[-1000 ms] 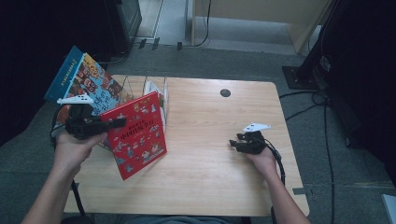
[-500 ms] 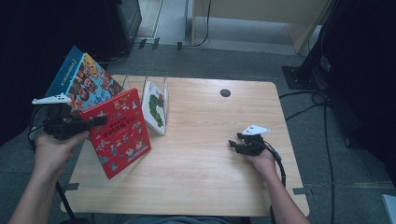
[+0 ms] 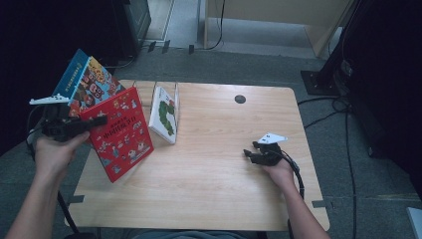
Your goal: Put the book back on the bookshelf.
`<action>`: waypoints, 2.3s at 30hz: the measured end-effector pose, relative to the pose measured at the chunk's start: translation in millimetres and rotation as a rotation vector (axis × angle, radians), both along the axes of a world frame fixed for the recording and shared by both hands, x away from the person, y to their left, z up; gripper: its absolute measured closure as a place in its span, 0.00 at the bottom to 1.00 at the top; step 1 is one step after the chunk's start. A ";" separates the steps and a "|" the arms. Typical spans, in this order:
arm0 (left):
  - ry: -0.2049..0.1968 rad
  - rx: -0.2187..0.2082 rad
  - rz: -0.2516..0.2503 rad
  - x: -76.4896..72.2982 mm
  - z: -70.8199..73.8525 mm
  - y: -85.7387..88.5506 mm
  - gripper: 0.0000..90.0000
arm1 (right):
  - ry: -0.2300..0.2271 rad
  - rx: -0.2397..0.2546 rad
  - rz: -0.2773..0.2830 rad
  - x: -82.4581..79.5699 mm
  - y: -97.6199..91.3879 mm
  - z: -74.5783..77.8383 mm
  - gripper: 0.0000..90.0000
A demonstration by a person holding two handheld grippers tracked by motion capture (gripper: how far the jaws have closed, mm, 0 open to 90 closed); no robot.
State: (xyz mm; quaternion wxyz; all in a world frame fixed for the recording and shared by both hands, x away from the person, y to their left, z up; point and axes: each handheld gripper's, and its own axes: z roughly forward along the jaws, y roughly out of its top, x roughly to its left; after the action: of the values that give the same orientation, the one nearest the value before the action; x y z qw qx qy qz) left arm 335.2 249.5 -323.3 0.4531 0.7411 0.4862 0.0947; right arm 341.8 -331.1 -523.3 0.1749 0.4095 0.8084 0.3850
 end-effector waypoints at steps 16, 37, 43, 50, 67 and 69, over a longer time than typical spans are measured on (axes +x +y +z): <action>0.098 0.079 -0.042 7.3 6.0 3.2 0.88 | 0.000 -0.001 -0.001 0.0 0.2 0.0 0.50; 0.237 0.183 -0.136 24.1 18.5 -13.1 0.86 | -0.001 -0.003 -0.007 0.3 1.2 0.1 0.50; 0.296 0.211 -0.175 32.2 19.7 -22.8 0.85 | -0.002 -0.004 -0.009 0.4 2.0 0.1 0.50; 0.330 0.254 -0.149 38.0 20.9 -27.6 0.89 | -0.003 -0.003 -0.009 0.5 2.4 0.1 0.50; 0.315 0.180 -0.022 38.6 36.7 -0.8 0.89 | -0.006 -0.006 -0.003 0.9 2.0 0.1 0.50; 0.310 0.167 -0.007 41.2 38.0 -0.6 0.89 | -0.005 -0.006 -0.003 1.0 2.0 0.1 0.50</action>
State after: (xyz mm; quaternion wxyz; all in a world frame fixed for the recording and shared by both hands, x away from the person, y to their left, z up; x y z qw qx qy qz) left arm 376.4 249.0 -285.3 0.3098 0.7836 0.5382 0.0177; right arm 342.7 -329.1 -523.2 0.1788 0.4090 0.8086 0.3833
